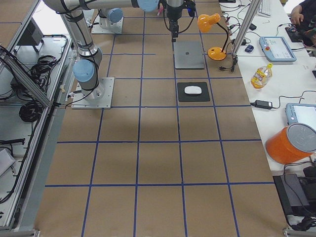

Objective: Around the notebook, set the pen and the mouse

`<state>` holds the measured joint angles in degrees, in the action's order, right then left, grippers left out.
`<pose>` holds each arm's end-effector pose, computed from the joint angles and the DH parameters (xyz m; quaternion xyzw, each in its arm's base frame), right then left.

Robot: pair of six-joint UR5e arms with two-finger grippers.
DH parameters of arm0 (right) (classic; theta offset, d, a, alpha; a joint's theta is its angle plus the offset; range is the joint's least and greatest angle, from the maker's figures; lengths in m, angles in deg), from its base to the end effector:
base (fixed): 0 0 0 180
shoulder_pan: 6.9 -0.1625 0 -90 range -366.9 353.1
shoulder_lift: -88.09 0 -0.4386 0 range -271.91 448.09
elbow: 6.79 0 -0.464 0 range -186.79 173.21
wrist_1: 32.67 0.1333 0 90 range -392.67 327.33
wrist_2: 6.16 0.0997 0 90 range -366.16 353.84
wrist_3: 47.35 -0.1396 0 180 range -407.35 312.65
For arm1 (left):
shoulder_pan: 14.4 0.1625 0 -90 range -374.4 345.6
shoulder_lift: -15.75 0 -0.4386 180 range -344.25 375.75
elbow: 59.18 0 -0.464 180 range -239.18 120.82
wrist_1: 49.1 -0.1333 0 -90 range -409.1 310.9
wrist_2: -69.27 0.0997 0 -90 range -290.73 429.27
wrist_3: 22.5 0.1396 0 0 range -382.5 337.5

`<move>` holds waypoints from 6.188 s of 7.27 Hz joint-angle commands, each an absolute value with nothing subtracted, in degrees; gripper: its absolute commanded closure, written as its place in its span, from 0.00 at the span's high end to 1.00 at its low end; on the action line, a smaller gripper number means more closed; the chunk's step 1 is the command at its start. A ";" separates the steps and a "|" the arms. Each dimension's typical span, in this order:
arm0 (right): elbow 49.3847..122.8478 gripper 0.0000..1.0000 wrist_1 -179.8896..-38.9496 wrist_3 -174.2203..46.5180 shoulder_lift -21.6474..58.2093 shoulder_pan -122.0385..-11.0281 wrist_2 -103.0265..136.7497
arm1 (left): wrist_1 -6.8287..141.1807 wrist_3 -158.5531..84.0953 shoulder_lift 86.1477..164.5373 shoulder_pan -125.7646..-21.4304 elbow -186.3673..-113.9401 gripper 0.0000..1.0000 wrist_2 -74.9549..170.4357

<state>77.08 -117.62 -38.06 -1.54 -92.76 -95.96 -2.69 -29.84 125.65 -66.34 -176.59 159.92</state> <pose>0.0926 -0.5741 0.5093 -0.0449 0.9990 -0.0064 0.0010 0.2380 -0.5177 0.0881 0.3855 -0.9221 -0.0328 0.0031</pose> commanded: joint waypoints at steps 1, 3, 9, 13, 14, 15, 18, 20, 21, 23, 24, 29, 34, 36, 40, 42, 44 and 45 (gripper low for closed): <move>74.70 1.00 -115.30 -38.12 -1.39 -92.60 -96.16 | -2.52 -29.35 125.52 -64.86 -176.96 0.33 159.89; 73.36 1.00 -113.09 -38.12 -1.21 -92.60 -95.64 | -2.43 -29.44 125.00 -64.68 -176.96 0.25 159.80; 73.72 1.00 -113.27 -39.44 -1.21 -92.68 -95.46 | 11.23 -29.44 112.91 -70.01 -176.17 0.09 159.28; 73.54 1.00 -113.18 -39.44 -1.03 -92.68 -95.46 | 18.66 -44.45 106.54 -89.32 -176.34 0.09 159.36; 73.54 1.00 -113.09 -39.44 -1.03 -92.68 -95.63 | 18.23 -53.26 106.80 -94.51 -176.26 0.09 159.19; 73.45 1.00 -113.09 -39.44 -1.03 -92.68 -95.63 | 17.61 -63.79 107.50 -99.52 -176.25 0.09 158.84; 73.28 1.00 -113.09 -39.44 -0.95 -92.68 -95.28 | 11.49 -90.63 111.62 -106.94 -176.87 0.09 153.05; 73.28 1.00 -113.09 -39.44 -0.94 -92.60 -95.28 | 3.24 -98.58 116.27 -111.93 -176.35 0.09 151.19; 73.28 1.00 -113.09 -39.44 -1.03 -92.60 -95.28 | -0.11 -102.70 118.91 -114.48 -175.39 0.09 151.19; 73.28 1.00 -113.09 -39.44 -1.03 -92.60 -95.28 | -0.41 -109.13 124.27 -118.79 -170.31 0.09 151.98; 73.28 1.00 -113.09 -39.44 -0.95 -92.60 -95.28 | 0.28 -112.99 126.90 -120.73 -166.97 0.09 152.41; 73.28 1.00 -113.09 -39.44 -1.03 -92.60 -95.28 | -0.33 -121.03 130.88 -123.30 -166.32 0.09 153.38; 73.45 1.00 -113.18 -39.44 -1.03 -92.51 -95.28 | -0.06 -125.31 131.23 -123.56 -166.15 0.09 152.78; 73.54 1.00 -113.18 -39.44 -1.03 -92.51 -95.28 | 0.38 -127.79 130.97 -124.00 -166.59 0.09 152.95; 73.80 1.00 -113.36 -39.44 -1.03 -92.60 -95.19 | 0.64 -127.70 131.24 -124.62 -166.68 0.37 152.86; 73.80 1.00 -113.36 -39.44 -1.03 -92.60 -95.28 | 2.03 -127.97 130.02 -125.84 -166.85 0.34 153.03; 73.89 1.00 -113.36 -39.44 -1.03 -92.60 -95.28 | 3.81 -127.88 129.13 -126.55 -167.03 0.41 153.21; 73.89 1.00 -113.27 -39.44 -1.03 -92.60 -95.28 | 3.89 -127.62 128.78 -126.38 -166.76 0.52 153.04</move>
<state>73.87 -113.34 -39.44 -1.03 -92.59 -95.28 3.56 -127.85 129.19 -126.39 -166.92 153.12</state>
